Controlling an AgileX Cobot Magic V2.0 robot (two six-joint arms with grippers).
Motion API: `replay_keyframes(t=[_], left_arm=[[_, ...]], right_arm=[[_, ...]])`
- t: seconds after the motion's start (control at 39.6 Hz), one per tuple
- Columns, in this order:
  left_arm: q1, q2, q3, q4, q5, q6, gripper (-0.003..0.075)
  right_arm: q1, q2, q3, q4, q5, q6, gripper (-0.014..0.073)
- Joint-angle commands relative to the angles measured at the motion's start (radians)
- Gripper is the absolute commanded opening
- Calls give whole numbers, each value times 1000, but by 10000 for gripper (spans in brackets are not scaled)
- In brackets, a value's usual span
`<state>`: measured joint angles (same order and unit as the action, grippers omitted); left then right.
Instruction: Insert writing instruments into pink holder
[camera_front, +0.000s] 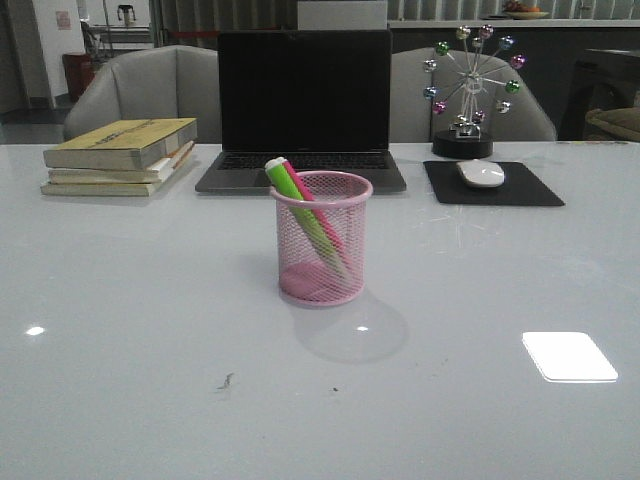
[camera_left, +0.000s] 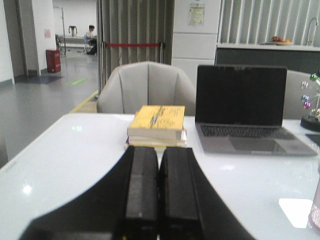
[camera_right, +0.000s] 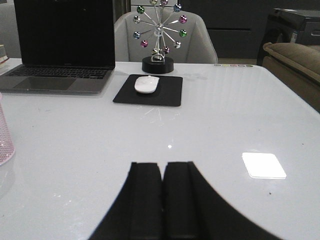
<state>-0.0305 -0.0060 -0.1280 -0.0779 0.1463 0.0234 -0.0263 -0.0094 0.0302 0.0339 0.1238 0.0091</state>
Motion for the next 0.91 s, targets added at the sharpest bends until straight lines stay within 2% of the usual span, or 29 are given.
replay_keyframes(t=[0.0, 0.3, 0.88], left_arm=[[-1, -23, 10, 3, -85, -11, 92], [-1, -23, 137, 3, -91, -11, 92], [-1, -23, 137, -3, -65, -11, 92]], right_arm=[[4, -19, 1, 4, -83, 1, 50], [4, -19, 1, 4, -83, 1, 50], [4, -19, 1, 4, -83, 1, 50]])
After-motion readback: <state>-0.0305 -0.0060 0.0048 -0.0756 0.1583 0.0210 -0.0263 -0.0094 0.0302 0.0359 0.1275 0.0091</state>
